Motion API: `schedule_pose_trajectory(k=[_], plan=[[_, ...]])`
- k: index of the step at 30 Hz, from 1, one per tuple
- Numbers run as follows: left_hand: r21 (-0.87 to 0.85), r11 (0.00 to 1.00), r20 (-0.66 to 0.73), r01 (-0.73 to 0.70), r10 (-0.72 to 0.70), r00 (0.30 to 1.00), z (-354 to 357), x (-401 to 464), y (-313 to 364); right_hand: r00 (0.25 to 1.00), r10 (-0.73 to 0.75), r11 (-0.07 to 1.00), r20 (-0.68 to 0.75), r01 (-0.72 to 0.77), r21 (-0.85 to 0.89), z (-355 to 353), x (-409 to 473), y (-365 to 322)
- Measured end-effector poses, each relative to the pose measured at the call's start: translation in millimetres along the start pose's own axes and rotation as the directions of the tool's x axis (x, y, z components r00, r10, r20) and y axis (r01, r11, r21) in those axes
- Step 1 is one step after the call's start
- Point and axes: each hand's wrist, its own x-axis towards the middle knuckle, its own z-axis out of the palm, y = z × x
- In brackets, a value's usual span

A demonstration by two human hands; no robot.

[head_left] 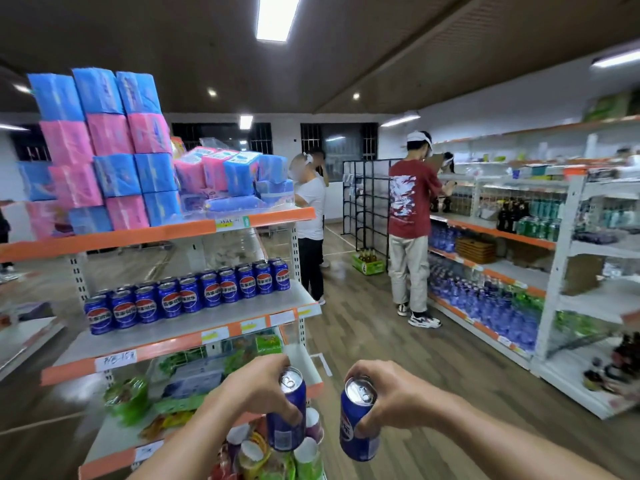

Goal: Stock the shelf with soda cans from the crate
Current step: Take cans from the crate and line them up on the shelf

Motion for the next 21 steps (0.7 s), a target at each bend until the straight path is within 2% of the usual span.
schedule_pose_trajectory(k=[13,21], plan=[[-0.015,1.0,-0.017,-0.015,0.014,1.0,19,-24,-29,1.0,0.011,0.999,-0.002,-0.011,-0.047,17,6,-22],[-0.041,0.999,-0.022,0.018,-0.019,1.0,11,-19,-95,0.999,-0.024,0.992,0.049,0.03,-0.125,52,44,-64]])
